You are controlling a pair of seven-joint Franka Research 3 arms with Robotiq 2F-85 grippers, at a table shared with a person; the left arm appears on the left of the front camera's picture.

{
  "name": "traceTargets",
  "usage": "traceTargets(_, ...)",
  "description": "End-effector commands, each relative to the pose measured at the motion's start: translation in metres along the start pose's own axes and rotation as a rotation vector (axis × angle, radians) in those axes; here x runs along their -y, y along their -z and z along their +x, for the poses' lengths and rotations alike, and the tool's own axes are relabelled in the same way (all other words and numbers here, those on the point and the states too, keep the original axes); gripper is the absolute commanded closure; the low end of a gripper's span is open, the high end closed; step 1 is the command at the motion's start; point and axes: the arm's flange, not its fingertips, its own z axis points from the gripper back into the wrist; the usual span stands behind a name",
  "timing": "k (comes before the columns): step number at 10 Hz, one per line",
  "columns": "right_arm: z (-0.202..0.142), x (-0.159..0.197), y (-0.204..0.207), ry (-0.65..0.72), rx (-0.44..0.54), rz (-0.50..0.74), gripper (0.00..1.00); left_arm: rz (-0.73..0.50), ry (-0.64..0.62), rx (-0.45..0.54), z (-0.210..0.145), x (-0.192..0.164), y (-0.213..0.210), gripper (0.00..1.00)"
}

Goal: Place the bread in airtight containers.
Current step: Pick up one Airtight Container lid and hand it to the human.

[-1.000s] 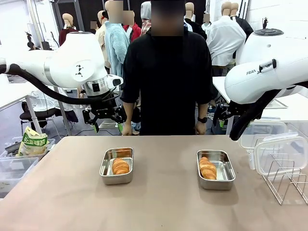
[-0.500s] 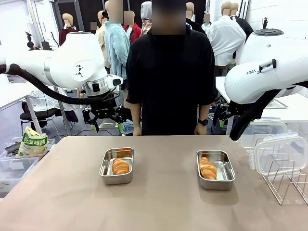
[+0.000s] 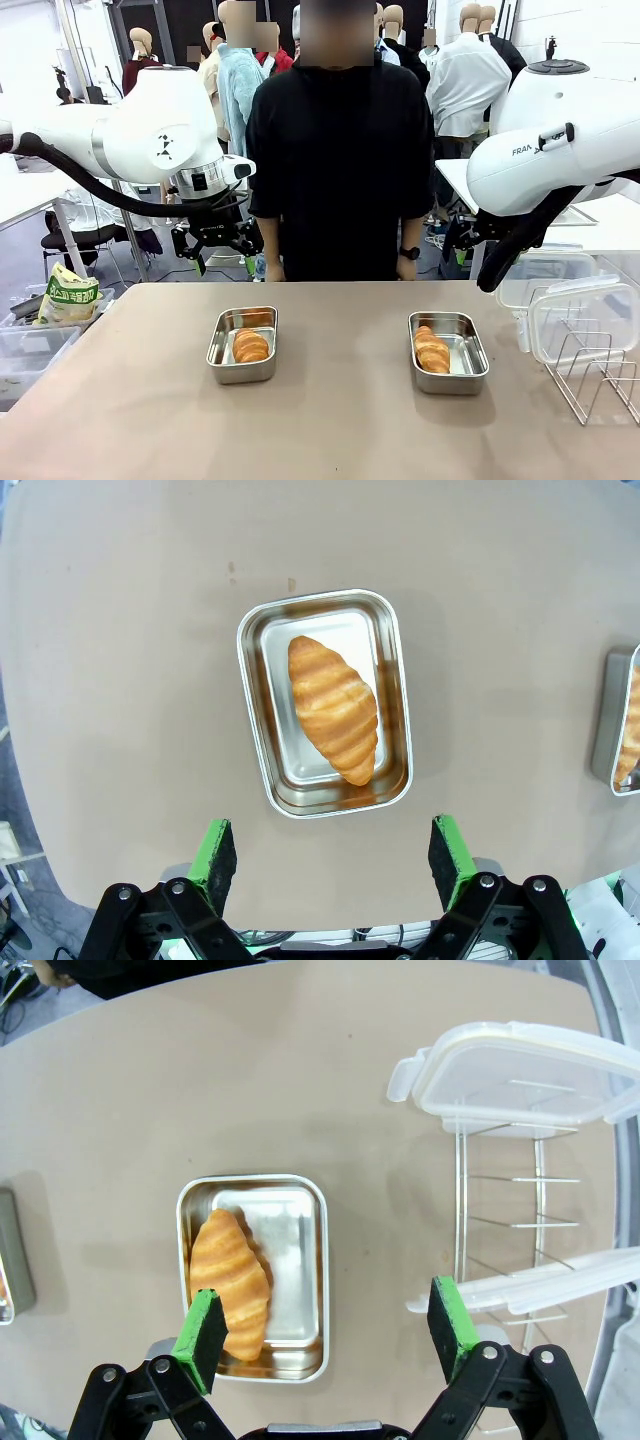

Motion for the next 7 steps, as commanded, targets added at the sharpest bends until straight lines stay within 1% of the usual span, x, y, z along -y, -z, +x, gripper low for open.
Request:
traceTargets(1,0.0,0.001,0.002,-0.004,0.007,0.0,0.0,0.014,-0.003,0.009,0.0,-0.001,-0.003,0.0)
traceTargets(3,0.0,0.0,0.0,0.0,0.0,0.0,0.0,0.014,-0.003,0.009,0.0,-0.001,-0.003,0.0)
traceTargets(4,0.008,0.004,-0.007,0.004,0.004,-0.052,0.0,0.014,-0.003,0.009,0.0,-0.001,-0.003,0.0)
traceTargets(5,0.014,0.005,-0.017,-0.032,-0.017,-0.142,0.0,0.014,-0.003,0.009,0.0,-0.001,-0.003,0.0)
traceTargets(6,0.02,0.007,-0.027,-0.073,-0.054,-0.174,0.0,0.014,-0.003,0.009,0.0,-0.001,-0.003,0.0)
traceTargets(7,0.026,0.014,-0.035,-0.133,-0.105,-0.156,0.0,0.014,-0.003,0.009,0.0,-0.001,-0.003,0.0)
